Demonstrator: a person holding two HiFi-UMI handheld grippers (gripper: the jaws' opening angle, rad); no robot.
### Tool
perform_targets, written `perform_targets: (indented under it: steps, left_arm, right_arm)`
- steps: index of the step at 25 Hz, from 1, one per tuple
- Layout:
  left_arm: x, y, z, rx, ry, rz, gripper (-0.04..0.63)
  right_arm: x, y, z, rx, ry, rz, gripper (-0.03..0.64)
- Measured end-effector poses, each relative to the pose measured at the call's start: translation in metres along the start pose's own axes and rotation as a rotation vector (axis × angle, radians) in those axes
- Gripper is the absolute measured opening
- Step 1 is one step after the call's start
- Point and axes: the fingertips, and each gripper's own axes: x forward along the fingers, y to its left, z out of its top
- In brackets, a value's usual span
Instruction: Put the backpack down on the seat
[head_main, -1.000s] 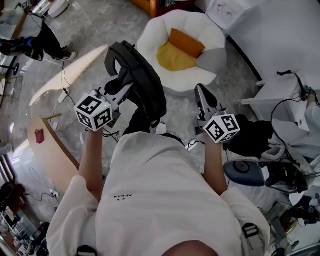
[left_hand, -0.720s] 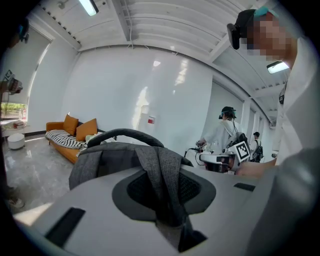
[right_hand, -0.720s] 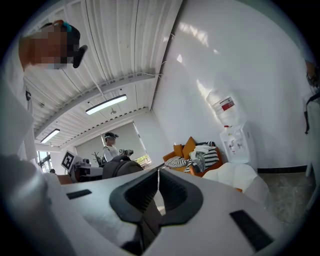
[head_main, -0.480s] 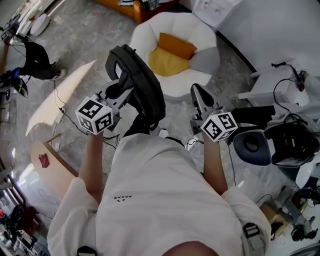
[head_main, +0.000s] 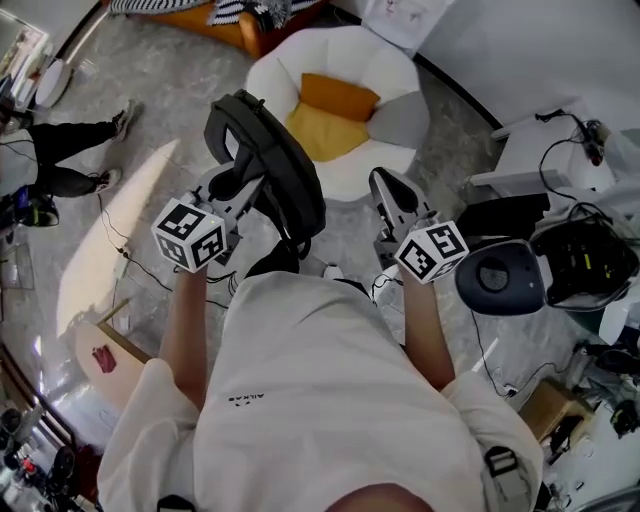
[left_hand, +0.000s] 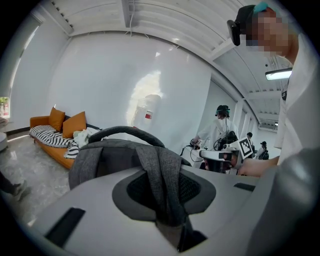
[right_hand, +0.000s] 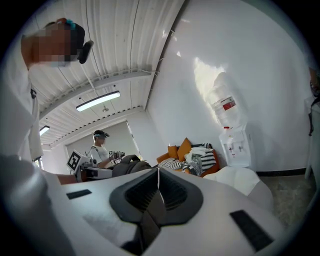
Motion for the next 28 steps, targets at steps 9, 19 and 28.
perform_targets:
  steps: [9,19,28]
  left_arm:
    - [0.028,0.046,0.011,-0.009,0.016,-0.073,0.095]
    - [0.083,0.095,0.004,-0.025,0.099,-0.119,0.095]
    - [0.12,0.123,-0.01,0.037,0.166,-0.109,0.095]
  right_arm:
    - [0.038,-0.02,-0.006,0.021,0.009,-0.093,0.026]
    - [0.076,-0.05,-0.003,0.031,0.023,-0.2,0.026]
    - [0.113,-0.059,-0.008,0.034,0.047,-0.227,0.026]
